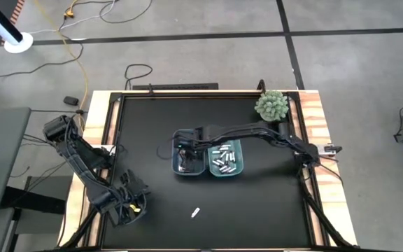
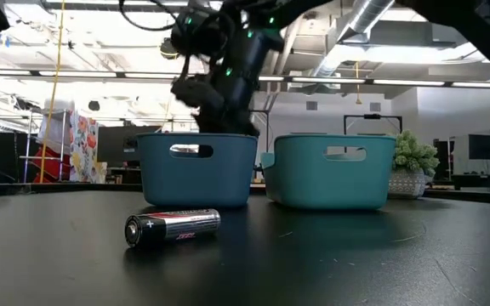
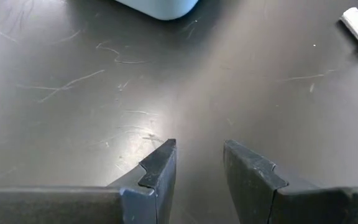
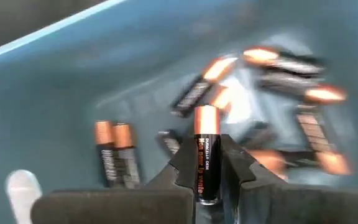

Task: Sort batteries
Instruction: Put the black battery into the blue bin, then put the white battery into the green bin

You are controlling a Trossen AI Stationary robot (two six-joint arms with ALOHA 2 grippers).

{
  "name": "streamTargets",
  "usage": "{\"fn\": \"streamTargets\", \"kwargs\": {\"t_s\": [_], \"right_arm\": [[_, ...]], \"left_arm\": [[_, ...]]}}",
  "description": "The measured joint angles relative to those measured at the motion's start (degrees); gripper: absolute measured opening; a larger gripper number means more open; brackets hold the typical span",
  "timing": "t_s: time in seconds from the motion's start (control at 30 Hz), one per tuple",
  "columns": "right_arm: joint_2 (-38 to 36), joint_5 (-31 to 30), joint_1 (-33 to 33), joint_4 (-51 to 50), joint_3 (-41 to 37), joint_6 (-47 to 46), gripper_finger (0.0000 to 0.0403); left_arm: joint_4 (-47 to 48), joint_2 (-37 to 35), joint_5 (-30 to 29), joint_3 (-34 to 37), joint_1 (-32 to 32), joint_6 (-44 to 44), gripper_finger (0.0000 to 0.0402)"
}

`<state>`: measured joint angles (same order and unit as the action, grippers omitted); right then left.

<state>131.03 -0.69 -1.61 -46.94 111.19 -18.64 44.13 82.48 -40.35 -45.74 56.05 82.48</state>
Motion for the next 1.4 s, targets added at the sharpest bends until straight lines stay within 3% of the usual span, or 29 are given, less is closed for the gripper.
{"fn": "streamTargets", "kwargs": {"t_s": [0.33,0.7,0.83,0.93,1.13,1.27,1.4], "right_arm": [[2.21,3.80,-1.37,-0.28,0.07,-2.38,0.0056],[0.15,3.81,-2.16,-1.75,-0.06,-2.53,0.0200],[-2.99,3.80,-2.23,-2.66,-0.06,-2.53,0.0231],[-6.17,3.80,-2.23,-5.51,-0.06,-2.89,0.0234],[-13.71,1.72,-1.12,-16.12,-0.41,-2.99,0.0222],[-20.90,-8.38,2.38,-20.80,-7.51,-5.86,0.0210],[-30.31,-10.21,6.10,-18.24,-19.43,-11.12,0.0203]], "left_arm": [[0.30,0.02,0.01,0.00,-0.02,0.85,0.0128],[-0.86,0.04,0.01,0.00,-0.24,2.84,0.0128],[-1.71,0.04,0.00,0.00,-1.17,2.84,0.0128],[-2.96,0.05,-0.03,0.02,-2.01,1.27,0.0128],[-12.28,0.07,-0.94,0.02,-4.50,-11.44,0.0128],[-20.40,0.07,-1.24,0.02,-7.28,-19.70,0.0128],[-26.69,0.09,-1.25,0.02,-10.53,-23.13,0.0128]]}}
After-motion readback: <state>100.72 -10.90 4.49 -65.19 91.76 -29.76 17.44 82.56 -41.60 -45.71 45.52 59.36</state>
